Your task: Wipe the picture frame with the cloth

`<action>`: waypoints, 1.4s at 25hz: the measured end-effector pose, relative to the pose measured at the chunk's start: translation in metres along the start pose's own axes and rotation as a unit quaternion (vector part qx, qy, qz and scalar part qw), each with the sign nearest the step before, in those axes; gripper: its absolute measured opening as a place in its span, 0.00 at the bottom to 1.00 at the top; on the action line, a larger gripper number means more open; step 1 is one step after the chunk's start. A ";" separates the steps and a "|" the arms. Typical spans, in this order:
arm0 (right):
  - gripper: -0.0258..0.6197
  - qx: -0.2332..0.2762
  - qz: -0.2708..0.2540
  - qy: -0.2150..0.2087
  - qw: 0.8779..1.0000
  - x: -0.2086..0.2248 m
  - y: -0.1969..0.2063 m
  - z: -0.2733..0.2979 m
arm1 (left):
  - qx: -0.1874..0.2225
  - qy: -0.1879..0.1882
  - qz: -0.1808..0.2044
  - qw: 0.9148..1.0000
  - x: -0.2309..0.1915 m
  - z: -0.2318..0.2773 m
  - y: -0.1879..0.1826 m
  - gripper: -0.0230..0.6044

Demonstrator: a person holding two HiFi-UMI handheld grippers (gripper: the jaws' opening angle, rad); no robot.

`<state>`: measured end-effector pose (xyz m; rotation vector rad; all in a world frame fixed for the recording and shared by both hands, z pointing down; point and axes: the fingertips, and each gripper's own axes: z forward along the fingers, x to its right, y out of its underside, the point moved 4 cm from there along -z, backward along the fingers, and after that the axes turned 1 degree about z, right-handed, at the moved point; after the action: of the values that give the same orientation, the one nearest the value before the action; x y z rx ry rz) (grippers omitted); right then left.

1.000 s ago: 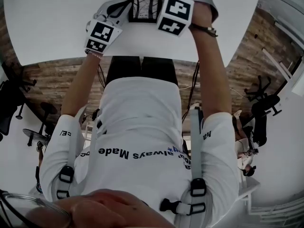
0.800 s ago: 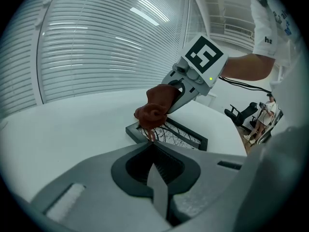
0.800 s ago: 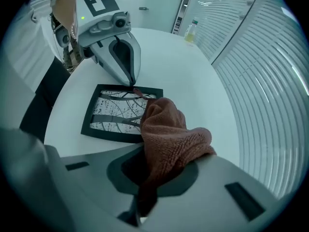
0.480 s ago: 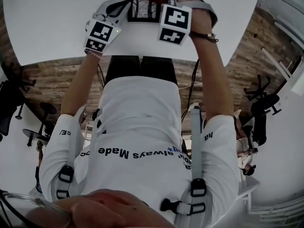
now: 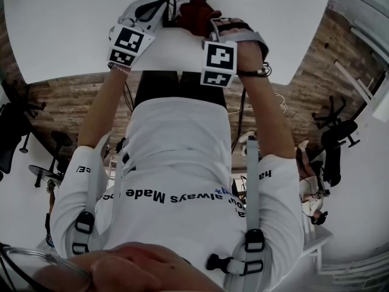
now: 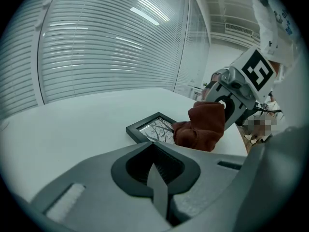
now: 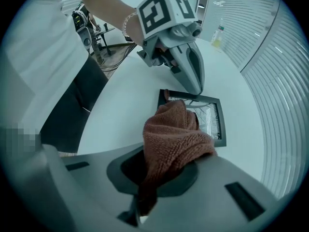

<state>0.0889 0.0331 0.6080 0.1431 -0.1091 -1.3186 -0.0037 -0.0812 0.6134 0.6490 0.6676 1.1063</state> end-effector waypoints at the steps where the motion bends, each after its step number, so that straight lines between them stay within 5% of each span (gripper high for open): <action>1: 0.07 0.001 0.001 -0.003 1.000 -0.006 0.000 0.000 | 0.000 0.000 0.000 1.000 0.000 0.000 0.000 0.04; 10: 0.07 0.046 0.058 0.010 0.997 -0.008 0.000 -0.012 | -0.003 0.004 -0.005 1.000 0.000 -0.002 -0.002 0.04; 15: 0.07 0.138 0.163 0.071 0.974 0.021 -0.001 -0.062 | 0.040 -0.001 -0.014 0.999 0.005 -0.030 -0.040 0.04; 21: 0.07 0.248 0.254 0.166 0.920 0.047 -0.003 -0.136 | 0.115 -0.016 -0.025 0.993 0.016 -0.081 -0.103 0.04; 28: 0.07 0.383 0.328 0.241 0.829 0.056 -0.030 -0.245 | 0.212 -0.030 -0.027 0.977 0.038 -0.151 -0.179 0.04; 35: 0.07 0.486 0.370 0.271 0.744 0.049 -0.040 -0.339 | 0.279 -0.036 -0.007 0.960 0.070 -0.202 -0.242 0.04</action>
<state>0.1172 -0.0095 0.2673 1.2447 -0.3158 -0.2616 0.0039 -0.0630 0.2906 1.1575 0.9297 0.8733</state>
